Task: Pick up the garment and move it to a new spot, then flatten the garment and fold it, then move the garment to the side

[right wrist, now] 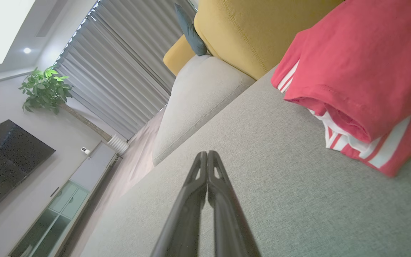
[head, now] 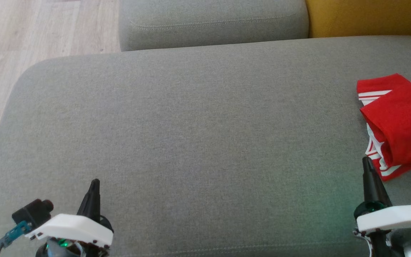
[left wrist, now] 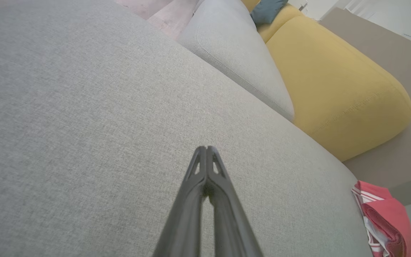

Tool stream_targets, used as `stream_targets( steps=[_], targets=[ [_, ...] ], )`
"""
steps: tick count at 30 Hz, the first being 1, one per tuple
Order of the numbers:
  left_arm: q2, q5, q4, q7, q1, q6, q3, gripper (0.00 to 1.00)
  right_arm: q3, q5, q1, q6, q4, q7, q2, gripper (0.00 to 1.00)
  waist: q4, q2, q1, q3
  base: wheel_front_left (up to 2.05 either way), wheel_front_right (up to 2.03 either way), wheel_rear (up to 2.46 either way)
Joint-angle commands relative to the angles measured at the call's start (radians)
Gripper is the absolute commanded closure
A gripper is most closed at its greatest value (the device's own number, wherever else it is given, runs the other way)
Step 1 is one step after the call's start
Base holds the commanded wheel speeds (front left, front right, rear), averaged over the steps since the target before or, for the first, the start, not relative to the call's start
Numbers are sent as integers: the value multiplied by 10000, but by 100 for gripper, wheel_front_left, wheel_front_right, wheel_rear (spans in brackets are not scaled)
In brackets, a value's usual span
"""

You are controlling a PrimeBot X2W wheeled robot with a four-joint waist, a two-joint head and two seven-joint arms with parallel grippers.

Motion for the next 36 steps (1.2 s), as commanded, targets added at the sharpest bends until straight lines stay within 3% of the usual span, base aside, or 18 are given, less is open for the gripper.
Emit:
stream_targets(
  steps=[1,36],
  targets=[
    [81,-204,-230,45,-514,-97,326,100,31,254,-494,-3,-251,37,-190,100,3,0,0,-1,0,0,0],
    [-515,-4042,396,893,-1135,-1257,1625,100,-90,4408,-1202,-5,641,283,-194,100,128,0,0,-27,0,0,0]
  ],
)
